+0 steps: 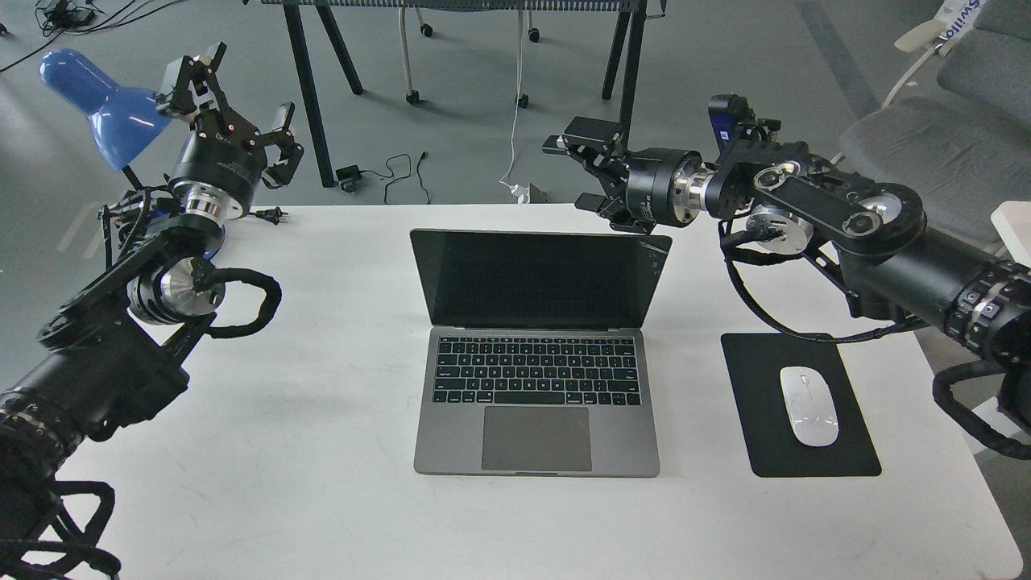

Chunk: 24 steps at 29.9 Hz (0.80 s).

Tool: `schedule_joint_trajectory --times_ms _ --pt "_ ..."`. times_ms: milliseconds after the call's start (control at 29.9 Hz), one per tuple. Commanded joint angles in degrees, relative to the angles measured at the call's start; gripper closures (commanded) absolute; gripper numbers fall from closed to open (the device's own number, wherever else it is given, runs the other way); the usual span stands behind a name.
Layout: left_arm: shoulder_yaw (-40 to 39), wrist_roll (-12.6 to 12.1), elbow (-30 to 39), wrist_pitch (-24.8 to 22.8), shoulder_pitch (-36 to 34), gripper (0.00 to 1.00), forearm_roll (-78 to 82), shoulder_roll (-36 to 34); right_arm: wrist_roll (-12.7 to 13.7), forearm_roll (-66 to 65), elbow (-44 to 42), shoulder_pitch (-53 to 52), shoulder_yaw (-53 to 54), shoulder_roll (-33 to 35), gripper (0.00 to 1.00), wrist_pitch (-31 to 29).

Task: Close notebook with right arm
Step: 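Swing the right gripper inward above the laptop's raised screen, then push the laptop screen down toward the keyboard with the right gripper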

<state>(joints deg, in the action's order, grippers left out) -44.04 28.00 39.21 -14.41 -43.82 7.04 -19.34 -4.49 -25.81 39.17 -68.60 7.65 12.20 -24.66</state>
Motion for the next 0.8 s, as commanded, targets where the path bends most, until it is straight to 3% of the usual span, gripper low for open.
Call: schedule_joint_trajectory --times_ms 0,469,770 --pt "0.0 0.0 0.0 0.0 0.0 0.0 0.0 0.0 0.6 0.0 0.5 -0.1 0.0 0.2 0.0 -1.5" --pt "-0.1 0.0 0.0 0.0 0.0 0.0 0.0 0.0 0.8 0.1 4.0 -0.5 -2.4 0.4 0.0 -3.3" --pt "-0.1 0.0 -0.1 0.0 0.0 0.0 0.0 0.0 0.8 0.2 12.9 0.7 -4.2 2.0 0.0 -3.3"
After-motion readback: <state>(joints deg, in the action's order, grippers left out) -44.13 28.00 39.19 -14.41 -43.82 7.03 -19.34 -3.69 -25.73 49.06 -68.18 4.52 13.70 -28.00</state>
